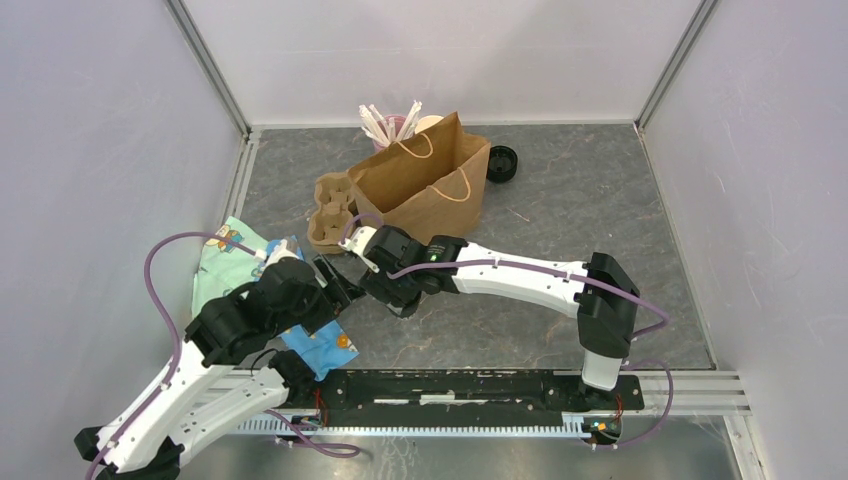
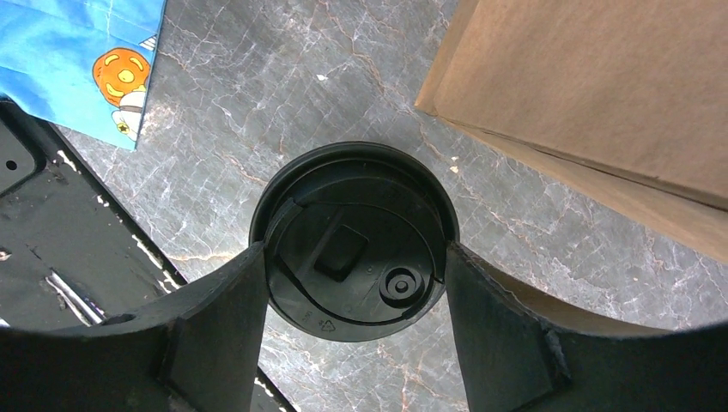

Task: Pack the takeout coffee
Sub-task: Pick up the coffee cup from the center of the board.

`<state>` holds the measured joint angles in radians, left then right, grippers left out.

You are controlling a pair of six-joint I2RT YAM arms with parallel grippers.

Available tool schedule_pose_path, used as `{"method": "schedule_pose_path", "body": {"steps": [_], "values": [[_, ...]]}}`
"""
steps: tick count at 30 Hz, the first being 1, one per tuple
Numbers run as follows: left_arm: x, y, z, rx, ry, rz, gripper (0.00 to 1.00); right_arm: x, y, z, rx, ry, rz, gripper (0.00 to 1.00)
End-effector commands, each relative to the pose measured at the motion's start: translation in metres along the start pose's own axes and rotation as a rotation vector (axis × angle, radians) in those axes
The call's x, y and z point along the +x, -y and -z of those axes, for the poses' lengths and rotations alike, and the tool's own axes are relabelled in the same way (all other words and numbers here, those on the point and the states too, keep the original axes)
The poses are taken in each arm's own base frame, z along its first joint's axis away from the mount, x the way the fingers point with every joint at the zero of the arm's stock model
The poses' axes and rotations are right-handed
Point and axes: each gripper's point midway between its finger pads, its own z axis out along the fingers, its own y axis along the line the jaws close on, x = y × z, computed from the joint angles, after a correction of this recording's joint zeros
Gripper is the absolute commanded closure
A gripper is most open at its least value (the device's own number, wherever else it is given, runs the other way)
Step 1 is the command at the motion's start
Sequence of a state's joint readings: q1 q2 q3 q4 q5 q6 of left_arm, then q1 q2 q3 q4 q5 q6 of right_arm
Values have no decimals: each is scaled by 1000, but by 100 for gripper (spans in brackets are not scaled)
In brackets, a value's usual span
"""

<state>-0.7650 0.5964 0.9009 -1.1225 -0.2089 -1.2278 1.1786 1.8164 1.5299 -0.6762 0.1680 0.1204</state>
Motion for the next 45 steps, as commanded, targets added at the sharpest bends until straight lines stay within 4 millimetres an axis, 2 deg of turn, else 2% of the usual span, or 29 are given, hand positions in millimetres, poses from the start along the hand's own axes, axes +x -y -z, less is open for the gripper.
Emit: {"method": "schedule_pose_path", "body": {"steps": [1, 4, 8, 12, 14, 15, 18, 21, 27, 30, 33, 37, 40, 45], "values": [[-18, 27, 10, 83, 60, 1, 18, -2, 0, 11, 19, -6, 73, 38], [-22, 33, 13, 86, 70, -12, 18, -6, 2, 21, 21, 29, 82, 46], [-28, 44, 14, 86, 77, -28, 18, -12, 7, 45, 21, 91, 83, 53], [-34, 63, 16, 110, 82, -36, 18, -4, 13, 76, 13, 158, 84, 60], [-41, 78, 20, 147, 101, -26, 19, 6, 17, 92, 12, 190, 84, 63], [-46, 87, 21, 166, 114, -19, 19, 8, 19, 103, 12, 216, 84, 64], [-68, 111, 32, 196, 184, 32, 23, 17, 27, 134, 19, 288, 73, 79], [-89, 136, 40, 212, 247, 42, 29, 19, 32, 165, 13, 355, 93, 86], [-123, 166, 34, 148, 317, 11, 32, -1, 43, 241, 5, 558, 132, 100], [-132, 164, 24, 85, 335, 19, 34, -21, 47, 284, 9, 678, 164, 100], [-139, 158, 10, 26, 336, 8, 34, -44, 62, 327, 69, 789, 150, 100], [-149, 142, 8, -77, 377, 6, 34, -69, 86, 369, 193, 899, 146, 100], [-152, 135, 2, -112, 389, -11, 34, -78, 105, 381, 303, 929, 134, 100], [-156, 148, -20, -83, 346, -57, 39, -87, 133, 389, 485, 895, 116, 100]]}}
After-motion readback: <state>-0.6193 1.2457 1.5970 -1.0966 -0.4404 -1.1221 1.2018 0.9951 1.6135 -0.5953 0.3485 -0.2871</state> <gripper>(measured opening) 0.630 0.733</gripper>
